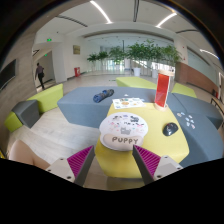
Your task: Arrange mouse
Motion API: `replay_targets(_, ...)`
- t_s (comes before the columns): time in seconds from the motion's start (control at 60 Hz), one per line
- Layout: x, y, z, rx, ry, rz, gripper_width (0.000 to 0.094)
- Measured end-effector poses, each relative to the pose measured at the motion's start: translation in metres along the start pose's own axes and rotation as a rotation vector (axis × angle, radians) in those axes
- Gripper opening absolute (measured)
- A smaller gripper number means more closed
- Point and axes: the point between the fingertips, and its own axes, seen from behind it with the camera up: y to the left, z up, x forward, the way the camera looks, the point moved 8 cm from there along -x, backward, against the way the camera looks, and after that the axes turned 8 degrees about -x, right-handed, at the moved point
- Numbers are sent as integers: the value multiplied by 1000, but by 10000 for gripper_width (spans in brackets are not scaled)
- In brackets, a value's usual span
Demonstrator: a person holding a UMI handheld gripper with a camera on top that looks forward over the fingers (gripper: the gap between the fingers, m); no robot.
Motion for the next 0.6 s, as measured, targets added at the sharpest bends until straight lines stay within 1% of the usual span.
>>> replay_targets(0.017,12,10,1,2,-4,-3,838)
replay_targets(0.05,13,9,2,-1,-11,-6,837)
replay_targets(0.15,19,-8,4,-48,-36,-53,836)
replay_targets(0.167,20,-16,3,-55,-39,-63,839)
replay_targets(0.2,23,-56,-4,-62,-45,-70,841)
replay_targets(0.3,41,-101,-11,-56,-52,-115,842)
replay_targets(0.317,35,-103,-13,-55,-50,-123,841)
replay_targets(0.4,60,-156,-24,-20,-41,-135,840)
replay_targets(0.483,85,-190,-35,16,-21,-137,833)
replay_targets(0.6,119,-227,-37,65,-1,-175,830)
